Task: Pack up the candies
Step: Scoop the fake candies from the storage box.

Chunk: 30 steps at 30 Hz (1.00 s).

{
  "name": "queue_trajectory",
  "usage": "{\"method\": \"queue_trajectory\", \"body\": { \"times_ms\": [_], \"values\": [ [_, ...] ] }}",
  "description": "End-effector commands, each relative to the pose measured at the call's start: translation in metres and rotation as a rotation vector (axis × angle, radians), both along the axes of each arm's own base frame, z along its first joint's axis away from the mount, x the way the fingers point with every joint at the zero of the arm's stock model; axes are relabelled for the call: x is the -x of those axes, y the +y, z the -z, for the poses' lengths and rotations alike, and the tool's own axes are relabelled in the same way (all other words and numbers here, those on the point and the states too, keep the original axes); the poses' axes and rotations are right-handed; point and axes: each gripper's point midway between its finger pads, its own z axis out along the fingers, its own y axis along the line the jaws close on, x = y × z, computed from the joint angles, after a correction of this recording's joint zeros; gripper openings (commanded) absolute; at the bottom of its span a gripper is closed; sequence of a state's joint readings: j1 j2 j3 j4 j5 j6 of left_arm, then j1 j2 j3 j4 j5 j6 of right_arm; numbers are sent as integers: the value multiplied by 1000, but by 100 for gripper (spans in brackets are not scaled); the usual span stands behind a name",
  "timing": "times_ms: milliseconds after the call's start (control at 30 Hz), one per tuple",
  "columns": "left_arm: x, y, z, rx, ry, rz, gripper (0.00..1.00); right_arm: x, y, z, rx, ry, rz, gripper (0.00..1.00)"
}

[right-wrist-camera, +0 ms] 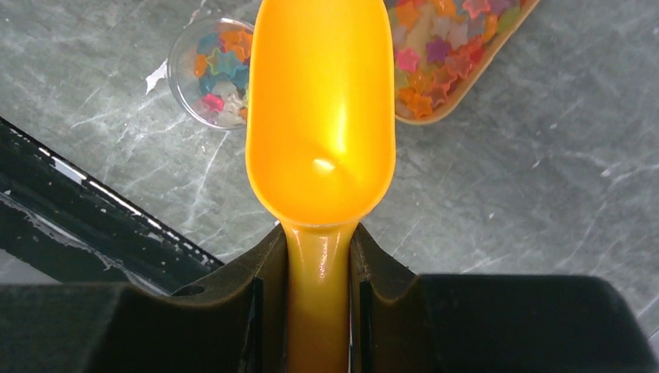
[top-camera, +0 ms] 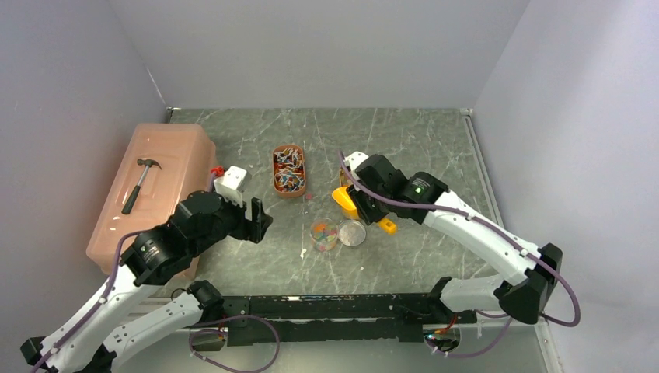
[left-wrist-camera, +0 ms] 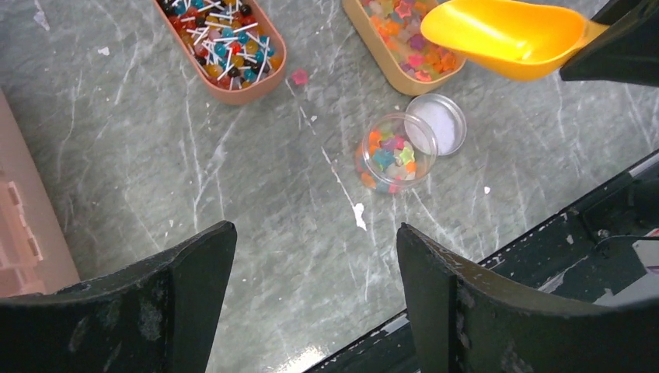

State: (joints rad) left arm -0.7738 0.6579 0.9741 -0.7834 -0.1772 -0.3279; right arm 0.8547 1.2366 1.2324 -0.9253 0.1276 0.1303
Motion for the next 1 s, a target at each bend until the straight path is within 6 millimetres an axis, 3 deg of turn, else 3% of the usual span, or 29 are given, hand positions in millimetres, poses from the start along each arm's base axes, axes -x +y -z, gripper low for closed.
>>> {"method": "queue_trajectory", "body": {
  "times_ms": [0,233,433,967],
  "values": [
    [-5,6,-7,-11,-53,-17,81,6,-7,-8,-2,99,108,0],
    [-1,9,-2,-27,-47,-9,81,-2,-28,9,110,245,291,0],
    [1,11,0,-28,-41,-13,79,-11,-34,25,150,335,358,0],
    [8,13,-5,5,-54,1,79,-47,-21,64,181,430,416,0]
  ]
}}
